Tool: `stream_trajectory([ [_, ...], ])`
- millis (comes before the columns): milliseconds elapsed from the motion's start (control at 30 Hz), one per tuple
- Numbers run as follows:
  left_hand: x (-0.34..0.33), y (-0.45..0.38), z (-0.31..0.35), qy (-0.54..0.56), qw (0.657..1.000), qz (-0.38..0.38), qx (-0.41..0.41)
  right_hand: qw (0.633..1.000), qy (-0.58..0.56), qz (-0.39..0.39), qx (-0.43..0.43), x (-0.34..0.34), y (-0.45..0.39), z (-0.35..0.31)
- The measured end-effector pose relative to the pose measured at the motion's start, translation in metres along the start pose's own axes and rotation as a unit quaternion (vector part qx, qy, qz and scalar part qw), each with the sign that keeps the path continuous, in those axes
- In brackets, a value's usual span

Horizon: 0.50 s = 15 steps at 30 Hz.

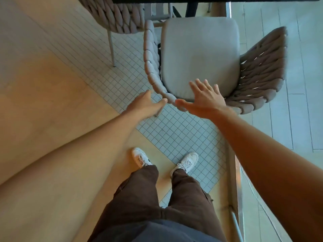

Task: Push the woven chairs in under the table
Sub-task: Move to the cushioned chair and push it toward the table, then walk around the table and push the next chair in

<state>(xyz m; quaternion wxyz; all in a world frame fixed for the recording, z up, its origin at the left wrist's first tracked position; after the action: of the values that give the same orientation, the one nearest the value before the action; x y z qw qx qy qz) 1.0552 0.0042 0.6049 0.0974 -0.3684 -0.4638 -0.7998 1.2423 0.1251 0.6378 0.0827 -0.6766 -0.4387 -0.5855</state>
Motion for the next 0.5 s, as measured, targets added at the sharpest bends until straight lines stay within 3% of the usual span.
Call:
stream_trajectory([
  [267, 0.088, 0.007, -0.057, -0.140, 0.974, 0.115, -0.132, 0.990, 0.102, -0.051, 0.079, 0.005, -0.036, -0.112],
  [500, 0.151, -0.007, -0.134, -0.140, 0.972, 0.148, -0.118, 0.990, 0.089, -0.055, 0.094, 0.010, -0.089, -0.203],
])
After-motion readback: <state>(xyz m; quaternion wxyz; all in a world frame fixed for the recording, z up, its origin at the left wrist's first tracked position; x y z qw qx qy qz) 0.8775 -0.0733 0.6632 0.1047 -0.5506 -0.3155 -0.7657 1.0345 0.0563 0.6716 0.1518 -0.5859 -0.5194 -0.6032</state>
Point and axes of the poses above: each hand's wrist, its own y-axis away from the middle knuckle, its own x-axis out of the back of the hand, z = x × y, the point moved 7 cm from there along -y, towards the middle knuckle, and after that the axes turned 8 degrees about x, right-handed, at the moved point
